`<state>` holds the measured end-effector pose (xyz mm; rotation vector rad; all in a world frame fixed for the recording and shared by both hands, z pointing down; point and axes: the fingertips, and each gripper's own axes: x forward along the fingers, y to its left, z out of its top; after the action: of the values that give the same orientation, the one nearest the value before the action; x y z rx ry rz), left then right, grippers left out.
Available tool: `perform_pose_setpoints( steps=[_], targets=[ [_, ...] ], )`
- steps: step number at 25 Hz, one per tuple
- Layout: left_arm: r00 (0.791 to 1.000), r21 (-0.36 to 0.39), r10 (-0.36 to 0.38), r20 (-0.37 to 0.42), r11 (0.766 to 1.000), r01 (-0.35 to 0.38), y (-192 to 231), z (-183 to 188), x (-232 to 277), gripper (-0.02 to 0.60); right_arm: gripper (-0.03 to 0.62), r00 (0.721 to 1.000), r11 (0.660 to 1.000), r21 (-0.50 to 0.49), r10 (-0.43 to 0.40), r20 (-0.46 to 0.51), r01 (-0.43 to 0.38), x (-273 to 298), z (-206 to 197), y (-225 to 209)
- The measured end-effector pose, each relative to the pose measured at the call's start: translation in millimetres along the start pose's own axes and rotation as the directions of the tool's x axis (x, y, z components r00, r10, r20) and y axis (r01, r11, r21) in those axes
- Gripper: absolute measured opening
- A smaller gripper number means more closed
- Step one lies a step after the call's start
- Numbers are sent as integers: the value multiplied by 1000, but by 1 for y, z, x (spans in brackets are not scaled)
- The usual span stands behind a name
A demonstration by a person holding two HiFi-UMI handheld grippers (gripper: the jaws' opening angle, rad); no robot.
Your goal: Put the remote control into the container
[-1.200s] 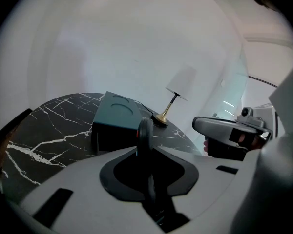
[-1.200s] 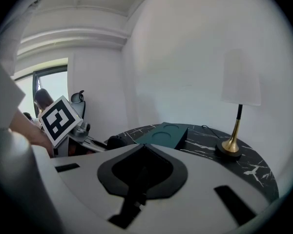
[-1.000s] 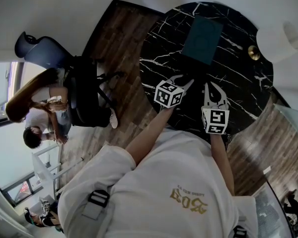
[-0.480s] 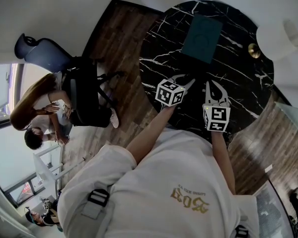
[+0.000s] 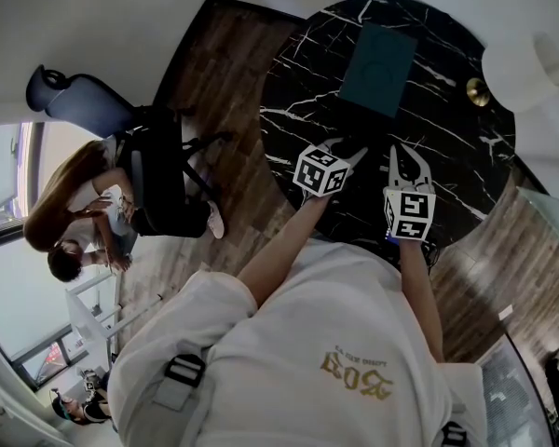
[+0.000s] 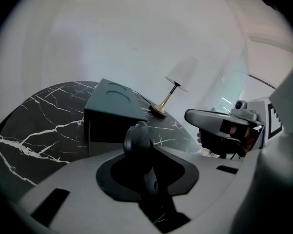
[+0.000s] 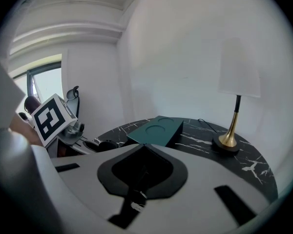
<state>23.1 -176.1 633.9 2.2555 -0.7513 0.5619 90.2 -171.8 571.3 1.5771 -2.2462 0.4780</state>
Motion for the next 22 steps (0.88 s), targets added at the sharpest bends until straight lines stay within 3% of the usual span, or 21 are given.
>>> perform_pose_setpoints(
  steps=[11,17,22],
  targets=[
    [997,97,17,-74,995,-9,-1,-3,10,153,12,1000,1000,7,-4,-1,4,4,-2,-5],
    [984,234,44,-170,972,-4,-2,-14,18,184,12,1000,1000,14,-13,-6,13,4,-4,-10],
    [969,300,56,-239,954,19,2,-23,20,218,12,1000,1000,20,-18,-7,18,3,-6,-11]
  ],
)
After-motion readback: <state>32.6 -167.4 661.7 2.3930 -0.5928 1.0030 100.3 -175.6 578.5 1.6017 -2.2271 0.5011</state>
